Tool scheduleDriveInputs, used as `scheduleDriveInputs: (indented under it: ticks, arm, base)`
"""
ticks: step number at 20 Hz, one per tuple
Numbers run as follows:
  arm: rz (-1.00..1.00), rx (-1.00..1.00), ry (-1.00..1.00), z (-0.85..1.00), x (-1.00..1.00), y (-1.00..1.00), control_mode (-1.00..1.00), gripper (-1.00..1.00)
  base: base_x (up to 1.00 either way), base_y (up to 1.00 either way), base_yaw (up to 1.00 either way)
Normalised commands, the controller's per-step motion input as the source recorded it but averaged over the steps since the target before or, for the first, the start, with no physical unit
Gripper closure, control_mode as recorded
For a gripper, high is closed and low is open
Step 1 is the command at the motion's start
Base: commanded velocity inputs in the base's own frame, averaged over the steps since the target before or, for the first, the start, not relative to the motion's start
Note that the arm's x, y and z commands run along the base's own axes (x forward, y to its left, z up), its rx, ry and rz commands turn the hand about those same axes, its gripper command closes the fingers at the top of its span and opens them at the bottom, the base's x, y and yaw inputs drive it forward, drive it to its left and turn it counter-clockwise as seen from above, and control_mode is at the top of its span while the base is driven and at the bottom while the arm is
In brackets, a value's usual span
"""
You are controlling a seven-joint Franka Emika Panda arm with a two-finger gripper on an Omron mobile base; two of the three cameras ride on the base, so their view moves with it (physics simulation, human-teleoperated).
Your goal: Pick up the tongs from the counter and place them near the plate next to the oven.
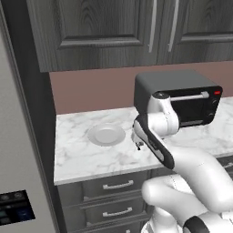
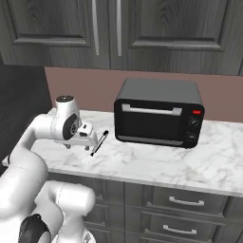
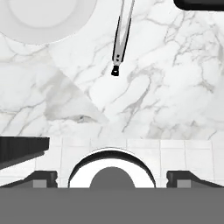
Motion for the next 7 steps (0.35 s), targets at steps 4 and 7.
scheduleDriveInputs:
  ticks: [4,7]
  arm:
    - [0.11,0.0,-0.06,0.35,-0.33,0.42,-1.0,-1.0]
    - [0.05,0.0,-0.05,0.21,-0.23,0.33,-1.0,-1.0]
  base:
    - [0.0,0.0,0.0]
    - [0.0,0.0,0.0]
